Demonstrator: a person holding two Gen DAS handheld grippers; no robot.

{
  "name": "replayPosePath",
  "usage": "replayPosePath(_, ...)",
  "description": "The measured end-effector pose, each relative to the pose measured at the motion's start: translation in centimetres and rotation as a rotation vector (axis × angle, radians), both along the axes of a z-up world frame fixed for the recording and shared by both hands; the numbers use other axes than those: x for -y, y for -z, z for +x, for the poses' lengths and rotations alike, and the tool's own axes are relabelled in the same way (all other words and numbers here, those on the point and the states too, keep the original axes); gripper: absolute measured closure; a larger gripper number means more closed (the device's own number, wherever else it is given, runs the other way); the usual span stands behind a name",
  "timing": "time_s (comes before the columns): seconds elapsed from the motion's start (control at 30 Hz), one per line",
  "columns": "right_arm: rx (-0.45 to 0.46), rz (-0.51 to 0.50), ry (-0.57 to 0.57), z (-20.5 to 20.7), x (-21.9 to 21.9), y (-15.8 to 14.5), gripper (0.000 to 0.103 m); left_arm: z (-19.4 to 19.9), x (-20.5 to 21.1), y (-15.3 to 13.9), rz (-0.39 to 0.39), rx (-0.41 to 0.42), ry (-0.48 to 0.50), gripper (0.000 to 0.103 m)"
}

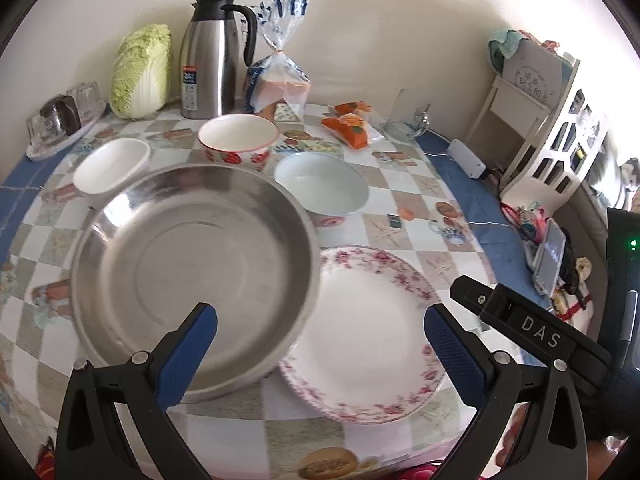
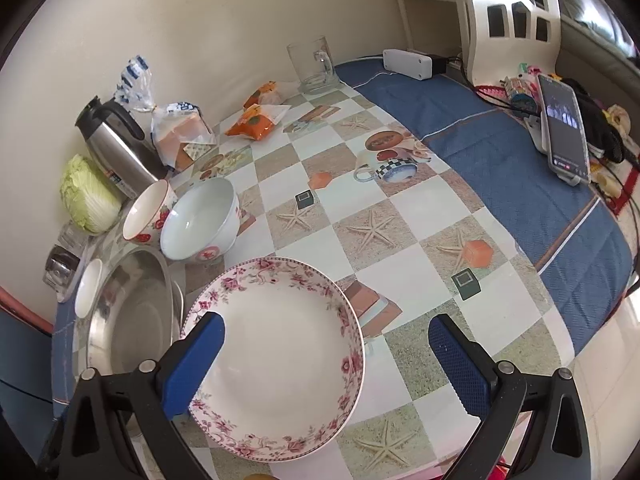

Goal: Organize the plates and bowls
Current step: 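Move both grippers to the rim of the pink-floral plate, then close both grippers on the pink-floral plate rim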

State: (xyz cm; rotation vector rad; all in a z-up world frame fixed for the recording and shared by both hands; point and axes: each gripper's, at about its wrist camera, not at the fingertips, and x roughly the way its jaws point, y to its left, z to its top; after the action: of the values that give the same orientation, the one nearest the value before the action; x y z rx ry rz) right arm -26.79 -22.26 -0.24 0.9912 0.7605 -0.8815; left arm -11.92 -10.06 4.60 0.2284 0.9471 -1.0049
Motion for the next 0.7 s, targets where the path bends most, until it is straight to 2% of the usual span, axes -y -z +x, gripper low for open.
replayPosePath(0.3,0.005,-0.017,0.017,-1.6,0.9,0.2,0.000,-2.2,1.4,0.9,0.025,-0.064,0.054,0.000)
replayPosePath(0.7,0.070,0.081,0.006,-2.3,1.6,2.2,0.000,-2.3,2.1,3.8,0.109,-0.164,-0.002,0.000)
